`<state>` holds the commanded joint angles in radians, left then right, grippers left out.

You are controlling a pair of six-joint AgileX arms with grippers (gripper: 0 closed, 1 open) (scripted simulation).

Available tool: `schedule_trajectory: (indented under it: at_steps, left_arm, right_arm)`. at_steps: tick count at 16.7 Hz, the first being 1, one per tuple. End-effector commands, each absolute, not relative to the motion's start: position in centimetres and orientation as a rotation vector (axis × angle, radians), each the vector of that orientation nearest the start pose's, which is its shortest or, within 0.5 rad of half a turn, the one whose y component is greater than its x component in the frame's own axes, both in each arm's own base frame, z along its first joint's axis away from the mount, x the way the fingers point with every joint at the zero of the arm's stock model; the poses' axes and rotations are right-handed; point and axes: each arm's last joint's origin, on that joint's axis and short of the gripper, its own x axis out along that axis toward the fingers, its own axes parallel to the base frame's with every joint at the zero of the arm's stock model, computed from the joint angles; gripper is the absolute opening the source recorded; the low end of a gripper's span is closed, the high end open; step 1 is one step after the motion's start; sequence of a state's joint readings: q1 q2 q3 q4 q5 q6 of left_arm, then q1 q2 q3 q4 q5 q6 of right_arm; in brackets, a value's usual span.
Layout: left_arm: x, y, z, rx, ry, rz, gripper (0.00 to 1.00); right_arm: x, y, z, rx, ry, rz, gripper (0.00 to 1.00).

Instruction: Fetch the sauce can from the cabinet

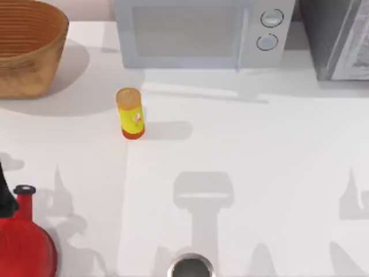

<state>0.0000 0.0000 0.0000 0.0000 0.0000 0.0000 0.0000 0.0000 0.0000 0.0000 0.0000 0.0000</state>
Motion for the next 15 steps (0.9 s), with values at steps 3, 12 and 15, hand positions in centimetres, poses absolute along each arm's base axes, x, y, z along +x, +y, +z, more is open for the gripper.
schedule_trajectory:
  at_steps: [3, 12, 15]
  left_arm:
    - [10.6, -0.1, 16.0, 0.0, 0.0, 0.0, 1.0]
    - [10.6, -0.1, 16.0, 0.0, 0.0, 0.0, 1.0]
    - [10.6, -0.1, 16.0, 0.0, 0.0, 0.0, 1.0]
  right_arm:
    - [10.6, -0.1, 16.3, 0.0, 0.0, 0.001, 1.0]
    - [12.2, 0.6, 29.5, -0.002, 0.02, 0.003, 1.0]
    - [14.5, 1.2, 35.9, -0.003, 0.025, 0.001, 1.0]
